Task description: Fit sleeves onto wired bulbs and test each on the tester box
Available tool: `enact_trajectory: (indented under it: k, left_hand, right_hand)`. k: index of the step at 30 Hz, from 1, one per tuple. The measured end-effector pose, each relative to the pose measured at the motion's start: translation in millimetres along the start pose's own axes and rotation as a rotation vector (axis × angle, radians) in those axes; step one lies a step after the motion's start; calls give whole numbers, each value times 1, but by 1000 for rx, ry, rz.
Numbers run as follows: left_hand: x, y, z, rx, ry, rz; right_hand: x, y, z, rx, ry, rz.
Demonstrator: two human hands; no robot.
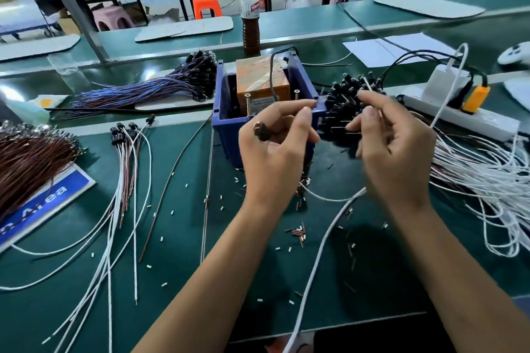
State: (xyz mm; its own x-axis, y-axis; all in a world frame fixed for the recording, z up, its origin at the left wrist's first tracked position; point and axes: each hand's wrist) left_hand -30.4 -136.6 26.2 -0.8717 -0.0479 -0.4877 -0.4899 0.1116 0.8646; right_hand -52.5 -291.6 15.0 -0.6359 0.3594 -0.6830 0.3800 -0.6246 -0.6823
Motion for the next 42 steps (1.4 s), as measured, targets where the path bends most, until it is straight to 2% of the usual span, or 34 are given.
enact_trajectory:
  k: [6, 10, 12, 15, 19, 21, 23, 26, 28, 31, 35, 36, 38, 40, 42]
  left_hand:
    - [-7, 7, -92, 209, -305, 328]
    - [-5, -2, -151, 242, -397, 603]
    - [-1, -7, -175, 215, -424, 671]
    - [5, -12, -197, 298, -402, 726]
    - [5, -17, -204, 314, -375, 773]
    - [6, -16, -203, 261, -387, 749]
    - [5, -15, -200, 219, -388, 703]
    - [2, -17, -193, 161, -378, 516]
    - [-1, -23, -186, -1, -342, 352]
    - [-7, -29, -174, -252, -318, 198]
    - [-18, -35, -162, -548, -311, -45]
    - [-19, -36, -161, -640, -340, -116]
    - [-19, -43, -157, -819, -441, -218]
    - [-21, -53, -151, -979, -576, -213]
    - [-23, -61, -145, -1162, -704, -199]
  right_hand:
    - [-29, 30, 104, 373, 71, -237]
    - [-36, 44, 148, 809, -20, -491]
    - [-32, 41, 151, 873, -19, -419]
    - [-24, 41, 140, 836, -103, -157]
    - [-19, 46, 132, 609, -255, -90]
    - [-18, 49, 132, 510, -273, -106]
    - [-17, 57, 131, 519, -279, -105]
    - [-18, 66, 132, 570, -183, -116]
    - [-22, 69, 133, 630, -140, -166]
    - [-34, 71, 124, 757, -206, -272]
    - [-55, 65, 86, 783, -226, -187]
    - [-59, 66, 75, 773, -240, -159]
    - [-63, 72, 55, 841, -392, -122]
    - [-61, 80, 43, 885, -515, -163]
    - [-55, 89, 40, 917, -521, -192]
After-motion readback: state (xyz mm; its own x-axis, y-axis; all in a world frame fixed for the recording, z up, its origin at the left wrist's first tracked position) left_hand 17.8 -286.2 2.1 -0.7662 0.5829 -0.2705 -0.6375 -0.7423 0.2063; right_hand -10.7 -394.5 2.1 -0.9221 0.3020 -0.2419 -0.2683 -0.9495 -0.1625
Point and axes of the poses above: each hand's wrist, its own x-axis away from the middle knuckle, its own z-axis out of the back of the hand, y = z × x
